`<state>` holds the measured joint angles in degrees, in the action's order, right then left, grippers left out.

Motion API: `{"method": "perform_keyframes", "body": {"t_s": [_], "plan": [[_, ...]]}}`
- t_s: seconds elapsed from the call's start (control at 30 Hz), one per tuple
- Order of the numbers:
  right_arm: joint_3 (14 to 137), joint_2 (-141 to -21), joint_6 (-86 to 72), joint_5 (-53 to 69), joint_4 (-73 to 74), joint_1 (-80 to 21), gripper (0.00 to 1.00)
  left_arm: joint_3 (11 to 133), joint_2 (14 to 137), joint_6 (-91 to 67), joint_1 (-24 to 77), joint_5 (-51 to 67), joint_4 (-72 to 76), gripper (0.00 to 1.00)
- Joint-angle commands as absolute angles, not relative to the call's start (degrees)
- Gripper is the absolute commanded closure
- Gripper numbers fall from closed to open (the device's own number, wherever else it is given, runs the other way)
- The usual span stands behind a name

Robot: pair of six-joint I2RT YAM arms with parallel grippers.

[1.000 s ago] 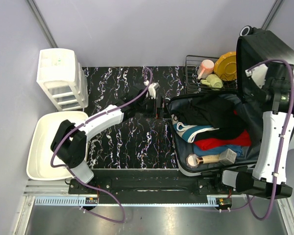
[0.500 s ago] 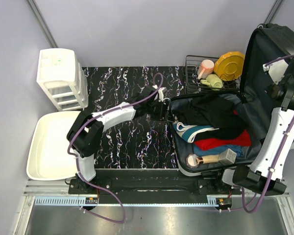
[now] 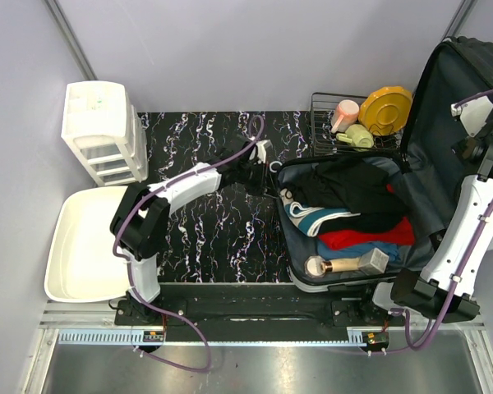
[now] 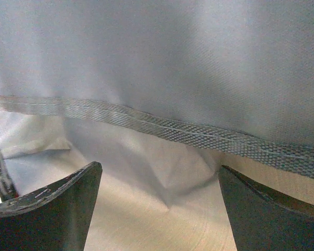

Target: Open, take out, and arrange the luggage

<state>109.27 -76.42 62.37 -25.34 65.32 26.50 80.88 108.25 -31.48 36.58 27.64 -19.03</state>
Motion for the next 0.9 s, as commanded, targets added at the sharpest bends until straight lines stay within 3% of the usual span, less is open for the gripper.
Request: {"method": "perform_keyframes", "body": {"t_s": [0.0, 0.4, 0.47, 0.5, 0.57, 0.6, 0.77, 0.87], "plan": [[113.55, -74.88, 79.10, -27.86, 62.75, 27.16, 0.01, 82.61, 105.47, -22.41, 27.78, 18.02, -25.40, 1.00], [111.72, -72.69, 79.02, -25.76, 63.02, 28.48, 0.00, 86.13, 104.06, -18.90, 25.22, 20.02, -27.33, 1.00], [109.26, -71.81, 79.01, -24.00, 63.28, 28.48, 0.00, 86.22, 104.06, -18.72, 26.45, 21.44, -27.25, 0.86], [108.47, -70.85, 78.75, -23.04, 63.72, 28.48, 0.00, 86.31, 103.98, -18.29, 26.89, 22.14, -27.33, 0.63], [106.88, -69.96, 77.88, -19.87, 64.50, 28.48, 0.00, 86.31, 102.84, -18.19, 27.86, 22.76, -27.16, 0.47], [106.61, -69.61, 77.00, -18.73, 65.21, 28.48, 0.00, 86.31, 102.40, -18.11, 27.95, 22.68, -27.16, 0.33], [108.37, -69.87, 72.43, -8.45, 69.07, 28.48, 0.00, 86.40, 97.31, -14.86, 25.58, 19.43, -29.26, 0.01], [109.68, -70.92, 70.14, -2.21, 72.06, 28.39, 0.00, 86.75, 93.18, -8.98, 23.12, 20.30, -32.59, 0.01]]}}
